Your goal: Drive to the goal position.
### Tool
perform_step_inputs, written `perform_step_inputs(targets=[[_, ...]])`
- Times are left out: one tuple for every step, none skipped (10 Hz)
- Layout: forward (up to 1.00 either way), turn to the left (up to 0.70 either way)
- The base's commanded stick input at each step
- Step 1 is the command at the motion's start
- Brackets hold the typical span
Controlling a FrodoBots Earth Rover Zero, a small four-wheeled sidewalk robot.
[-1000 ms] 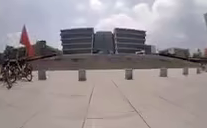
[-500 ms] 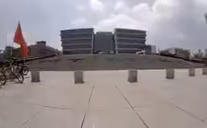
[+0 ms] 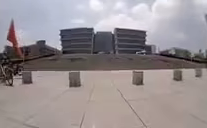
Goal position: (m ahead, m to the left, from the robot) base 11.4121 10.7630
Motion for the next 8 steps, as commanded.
perform_step_inputs(targets=[[1.0,0.0],[1.0,0.0],[1.0,0.0],[1.0,0.0],[1.0,0.0],[1.0,0.0],[1.0,0.0],[1.0,0.06]])
